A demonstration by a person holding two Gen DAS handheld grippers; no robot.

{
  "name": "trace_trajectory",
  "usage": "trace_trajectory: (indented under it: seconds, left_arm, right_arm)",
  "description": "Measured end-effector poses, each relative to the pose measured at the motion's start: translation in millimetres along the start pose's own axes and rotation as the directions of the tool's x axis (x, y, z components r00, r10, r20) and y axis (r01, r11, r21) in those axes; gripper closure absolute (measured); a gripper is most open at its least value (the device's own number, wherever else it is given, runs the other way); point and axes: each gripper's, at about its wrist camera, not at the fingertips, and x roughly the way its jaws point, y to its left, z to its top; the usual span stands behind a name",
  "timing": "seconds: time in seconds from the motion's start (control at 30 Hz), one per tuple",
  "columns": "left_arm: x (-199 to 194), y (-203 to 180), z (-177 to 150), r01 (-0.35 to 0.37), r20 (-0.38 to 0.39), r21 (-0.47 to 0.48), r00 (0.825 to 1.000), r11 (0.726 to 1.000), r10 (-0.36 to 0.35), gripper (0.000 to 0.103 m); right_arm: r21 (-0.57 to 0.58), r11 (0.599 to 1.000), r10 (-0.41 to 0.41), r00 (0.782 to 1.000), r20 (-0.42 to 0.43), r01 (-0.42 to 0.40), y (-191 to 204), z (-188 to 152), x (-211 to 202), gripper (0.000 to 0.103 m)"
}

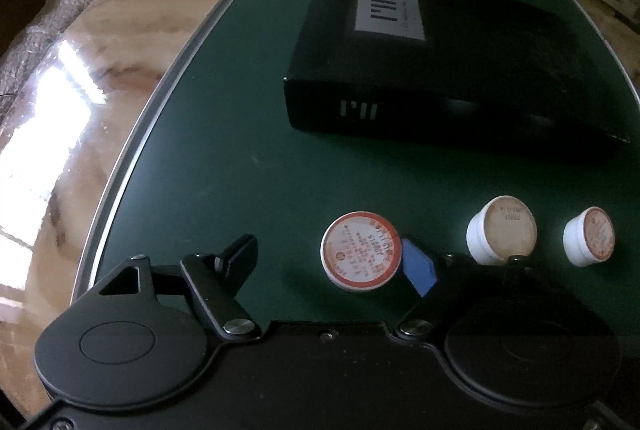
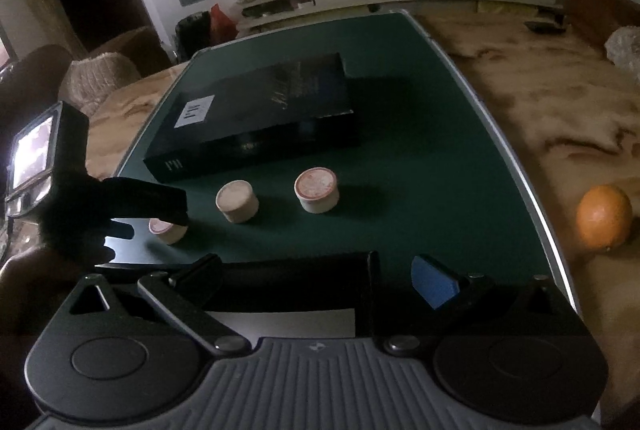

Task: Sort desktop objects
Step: 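Reach the left tool to the orange-red lidded jar and close on it, then carry the jar with the left tool into the black tray and open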

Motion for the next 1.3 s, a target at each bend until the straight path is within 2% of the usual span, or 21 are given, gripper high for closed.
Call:
trace_trajectory:
  seconds: [0.1,0.23,0.37,0.57,1.0,1.3]
  left_arm:
    - [0,0,1,0.015,0.001,0.003,1.0,1.0,-0.015,0.032]
    - [4,-1,2,0.033,-0.016,0.009,0.999,0.999,-0.033,0.046]
    - [5,-1,2,0.043,-0.009,0.012,0.999,0.999,-0.043,0.049]
    - [5,3,3,0.047,-0.008,0.01,0.999,0.999,-0.047,0.063]
    - [-1,5,4,0.044,-0.021,-0.009,0.999,0.999,-0.045,0.062]
    - [-35,9,2,0.055,0.007,0.011,0.998,0.998,-0.055,0.062]
  right_arm:
    - [-0.002,1.0,0.005,1.0,0.006,-0.005,2,-3,-1,0.0]
    - [0.004,1.0,0.008,1.0,0.002,-0.009,-2,3,2,0.0]
    - [0.012,1.0,0.009,1.0,-0.002,-0.009,-3,2,3,0.0]
    - [0.016,1.0,0.013,1.0,-0.007,-0.013,-2,1,3,0.0]
    - [0.031,0.999,0.01,1.0,-0.012,-0.01,-4,-2,8,0.0]
    - [0.025,1.0,0.004,1.0,-0.003,-0.004,-2,-4,6,0.0]
